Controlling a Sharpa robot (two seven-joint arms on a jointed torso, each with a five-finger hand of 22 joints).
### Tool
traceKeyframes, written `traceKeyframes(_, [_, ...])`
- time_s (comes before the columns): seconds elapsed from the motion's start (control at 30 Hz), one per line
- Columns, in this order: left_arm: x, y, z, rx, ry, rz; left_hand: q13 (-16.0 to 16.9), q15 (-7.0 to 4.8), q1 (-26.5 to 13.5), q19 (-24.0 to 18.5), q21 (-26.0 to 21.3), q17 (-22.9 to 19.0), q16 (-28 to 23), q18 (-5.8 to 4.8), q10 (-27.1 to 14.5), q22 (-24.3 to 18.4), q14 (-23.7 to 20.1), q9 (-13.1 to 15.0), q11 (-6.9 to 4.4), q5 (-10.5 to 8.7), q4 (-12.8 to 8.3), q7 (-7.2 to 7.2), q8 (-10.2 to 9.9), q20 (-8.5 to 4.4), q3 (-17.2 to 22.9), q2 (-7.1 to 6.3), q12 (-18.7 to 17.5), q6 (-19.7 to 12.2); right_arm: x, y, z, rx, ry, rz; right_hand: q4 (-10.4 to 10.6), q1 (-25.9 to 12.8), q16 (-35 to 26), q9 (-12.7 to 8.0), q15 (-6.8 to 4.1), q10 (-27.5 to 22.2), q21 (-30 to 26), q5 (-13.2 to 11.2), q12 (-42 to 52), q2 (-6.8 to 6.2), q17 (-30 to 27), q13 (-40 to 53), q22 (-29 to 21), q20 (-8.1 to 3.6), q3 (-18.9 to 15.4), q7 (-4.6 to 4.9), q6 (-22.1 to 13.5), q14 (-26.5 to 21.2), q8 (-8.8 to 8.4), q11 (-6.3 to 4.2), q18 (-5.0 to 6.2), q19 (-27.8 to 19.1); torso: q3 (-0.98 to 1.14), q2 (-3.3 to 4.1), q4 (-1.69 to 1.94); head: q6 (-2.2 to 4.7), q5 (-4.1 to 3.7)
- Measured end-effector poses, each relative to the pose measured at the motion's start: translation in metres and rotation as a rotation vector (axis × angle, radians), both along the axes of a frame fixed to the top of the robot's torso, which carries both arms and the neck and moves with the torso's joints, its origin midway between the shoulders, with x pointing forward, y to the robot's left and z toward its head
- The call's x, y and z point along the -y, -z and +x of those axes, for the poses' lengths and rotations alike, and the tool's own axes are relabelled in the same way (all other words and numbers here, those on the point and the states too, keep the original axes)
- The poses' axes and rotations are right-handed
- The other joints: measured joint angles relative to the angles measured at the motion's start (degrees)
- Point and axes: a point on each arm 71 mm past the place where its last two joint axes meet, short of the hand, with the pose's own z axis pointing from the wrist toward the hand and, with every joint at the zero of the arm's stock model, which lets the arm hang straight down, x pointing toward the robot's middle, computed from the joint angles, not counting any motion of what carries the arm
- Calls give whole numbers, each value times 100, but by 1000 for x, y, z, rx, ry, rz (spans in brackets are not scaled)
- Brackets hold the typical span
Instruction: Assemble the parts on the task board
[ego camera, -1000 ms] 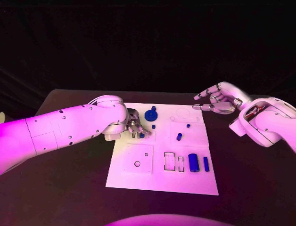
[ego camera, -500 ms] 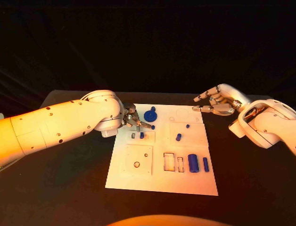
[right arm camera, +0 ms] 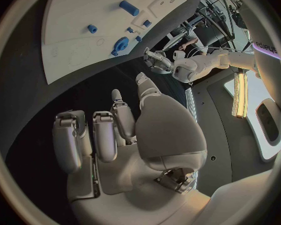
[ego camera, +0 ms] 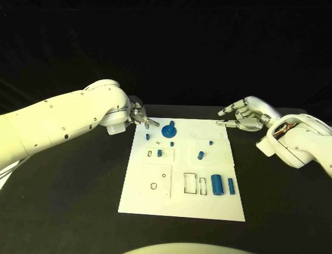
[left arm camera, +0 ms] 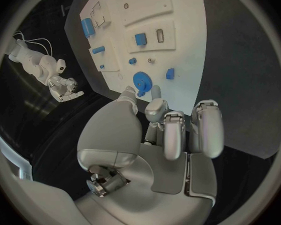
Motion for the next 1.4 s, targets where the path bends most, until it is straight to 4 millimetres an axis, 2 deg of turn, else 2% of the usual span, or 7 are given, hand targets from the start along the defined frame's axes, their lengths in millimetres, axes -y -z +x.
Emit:
traceKeyframes(0.07, [1, 1, 6, -1, -7, 6, 3, 0, 67, 15, 0, 0, 0, 0, 0, 0, 0, -9, 0, 25, -16, 2, 0, 15, -16, 37, 0, 6, 0, 0, 0, -1, 1, 1, 0, 0, 0, 0, 0, -1, 0, 0, 0, 0, 0, 0, 0, 0, 0, 0, 0, 0, 0, 1, 0, 0, -1, 0, 4, 7, -1])
traceKeyframes(0.2, [0, 8, 18, -1, -22, 39, 77, 0, 102, 15, 0, 3, 0, -1, 31, 0, 0, -32, -31, 32, 12, -1, 0, 15, -98, 15, 79, 65, -1, 1, 1, -3, 1, 4, 0, 0, 0, 0, 0, -21, -22, 0, 0, 0, 0, 0, -1, 0, 0, 0, 0, 0, 0, 21, 0, 0, -4, 0, 8, 13, 20])
traceKeyframes(0.3, [-4, 12, 26, -3, -34, 69, 119, 0, 102, 15, 26, 5, 0, -1, 78, 0, 0, -34, -32, 32, 26, -17, 0, 15, -126, 15, 127, 110, -2, 1, 2, -3, 0, 5, 0, 0, 0, 0, 0, -21, -22, 0, 0, 0, -1, 0, -1, 0, 0, 0, 0, 0, 0, 21, 0, 0, -8, 3, -2, 13, 37])
traceKeyframes(0.5, [-12, 20, 36, -18, -51, 116, 161, 0, 102, 15, 44, 4, 0, -1, 115, -1, 0, -34, -51, 32, 15, -50, 25, 15, -175, 15, 173, 158, -1, 1, 2, -5, 3, 4, 0, 0, 0, 0, 0, -21, -22, 0, 0, 0, -1, 0, -1, 0, 0, 0, 0, 0, 0, 21, 0, 0, -8, 4, -3, 13, 44])
traceKeyframes(0.57, [-14, 21, 37, -26, -51, 128, 165, 0, 140, 15, 44, 4, 0, -1, 116, -1, 0, -34, -51, 32, 16, -36, 25, 14, -174, 53, 173, 181, -1, 2, 3, -5, 3, 5, 0, 24, 0, 0, 0, -21, -22, 0, 0, 24, -1, 0, -1, 0, 0, 0, 0, 0, 0, 21, 0, 0, -7, 4, -2, 7, 49])
traceKeyframes(1.03, [-13, 34, 36, -94, -14, 150, 183, 0, 232, 15, 70, 3, 0, -1, 135, -1, 0, -25, -71, 32, 0, -52, 25, 14, -189, 145, 199, 197, -2, 2, 3, -7, 2, 6, 0, 30, 0, -1, 0, -21, -22, 23, 0, 30, -2, 0, -2, 0, 0, 0, 0, 0, 0, 21, 0, 0, -1, -4, 3, -25, 81])
traceKeyframes(1.4, [-7, 37, 32, -124, 10, 119, 217, 0, 276, 15, 106, 2, 0, -1, 175, -2, 0, -19, -71, 32, 0, -73, 25, 14, -189, 189, 223, 218, -1, 2, 4, -11, 5, 9, 0, 30, 0, -1, 0, -21, -22, 23, 0, 30, -3, 0, -2, 0, 0, 0, 0, 0, 0, 21, 0, 0, -1, -5, 4, -38, 82])
